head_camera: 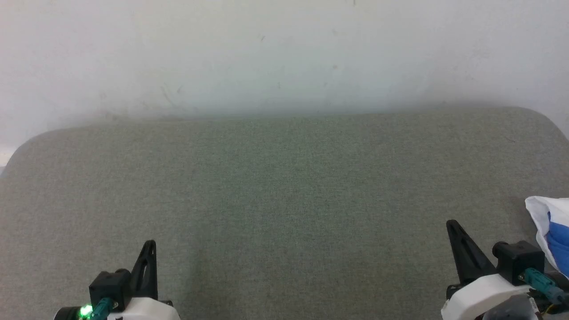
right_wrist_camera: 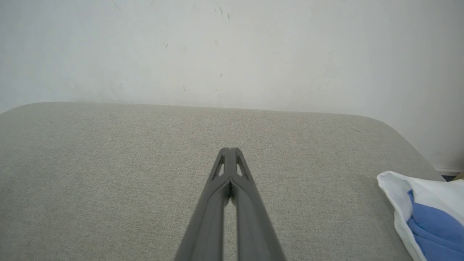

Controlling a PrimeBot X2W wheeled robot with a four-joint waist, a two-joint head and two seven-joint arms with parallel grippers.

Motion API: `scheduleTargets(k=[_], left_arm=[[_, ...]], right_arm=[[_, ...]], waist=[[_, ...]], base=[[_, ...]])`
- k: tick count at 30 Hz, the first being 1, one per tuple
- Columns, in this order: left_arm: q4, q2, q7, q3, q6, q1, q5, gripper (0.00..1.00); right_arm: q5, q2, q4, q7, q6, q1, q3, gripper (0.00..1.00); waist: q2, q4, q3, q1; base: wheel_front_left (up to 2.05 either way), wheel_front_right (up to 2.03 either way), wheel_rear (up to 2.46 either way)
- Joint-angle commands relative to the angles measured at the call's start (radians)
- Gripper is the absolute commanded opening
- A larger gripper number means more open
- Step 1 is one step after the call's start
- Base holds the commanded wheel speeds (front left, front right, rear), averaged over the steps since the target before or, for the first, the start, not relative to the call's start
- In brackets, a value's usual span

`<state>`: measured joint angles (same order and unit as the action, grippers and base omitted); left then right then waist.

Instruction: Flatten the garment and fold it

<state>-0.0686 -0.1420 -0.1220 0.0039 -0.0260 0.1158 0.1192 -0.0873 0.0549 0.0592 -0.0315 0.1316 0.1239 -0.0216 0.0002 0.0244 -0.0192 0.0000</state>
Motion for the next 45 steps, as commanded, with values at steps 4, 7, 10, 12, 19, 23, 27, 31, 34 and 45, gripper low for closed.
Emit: scheduleTargets(k=[4,7,10,12,19,23,27,31,34,45], left_arm=[[0.009,0.009,0.007,-0.001,0.007,-0.022,-0.014,0.0],[0.012,0.012,0.012,-0.001,0.008,-0.026,-0.018,0.0],[0.014,0.016,0.017,-0.001,0.009,-0.03,-0.023,0.0],[0.016,0.018,0.02,-0.002,0.009,-0.033,-0.026,0.0],[0.022,0.026,0.031,-0.002,0.011,-0.042,-0.036,0.0],[0.025,0.031,0.038,-0.002,0.012,-0.047,-0.042,0.0],[0.028,0.036,0.044,-0.002,0.013,-0.052,-0.048,0.0],[0.032,0.04,0.051,-0.002,0.014,-0.058,-0.054,0.0],[0.034,0.044,0.056,-0.002,0.015,-0.061,-0.058,0.0],[0.043,0.057,0.073,-0.003,0.018,-0.076,-0.074,0.0]], right_arm=[[0.012,-0.002,-0.006,0.008,0.0,-0.021,0.004,0.0],[0.015,-0.002,-0.008,0.009,0.0,-0.026,0.004,0.0],[0.018,-0.002,-0.011,0.01,0.0,-0.03,0.005,0.0],[0.02,-0.002,-0.012,0.011,0.0,-0.033,0.006,0.0],[0.028,-0.002,-0.017,0.013,-0.001,-0.043,0.007,0.0],[0.032,-0.003,-0.02,0.014,-0.001,-0.049,0.008,0.0],[0.036,-0.003,-0.023,0.016,-0.001,-0.054,0.009,0.0],[0.04,-0.003,-0.026,0.017,-0.001,-0.06,0.01,0.0],[0.044,-0.003,-0.028,0.018,-0.001,-0.065,0.011,0.0],[0.055,-0.004,-0.037,0.022,-0.001,-0.08,0.014,0.0]], waist=[[-0.0002,-0.001,0.001,0.0],[-0.0002,-0.002,0.002,0.0],[-0.0002,-0.003,0.002,0.0],[-0.0002,-0.004,0.003,0.0],[-0.0002,-0.006,0.005,0.0],[-0.0002,-0.007,0.006,0.0],[-0.0002,-0.009,0.007,0.0],[-0.0002,-0.01,0.008,0.0],[-0.0002,-0.011,0.009,0.0],[-0.0002,-0.014,0.011,0.0]], base=[[0.0,0.0,0.0],[0.0,0.0,0.0],[0.0,0.0,0.0],[0.0,0.0,0.0],[0.0,0.0,0.0],[0.0,0.0,0.0],[0.0,0.0,0.0],[0.0,0.0,0.0],[0.0,0.0,0.0],[0.0,0.0,0.0]])
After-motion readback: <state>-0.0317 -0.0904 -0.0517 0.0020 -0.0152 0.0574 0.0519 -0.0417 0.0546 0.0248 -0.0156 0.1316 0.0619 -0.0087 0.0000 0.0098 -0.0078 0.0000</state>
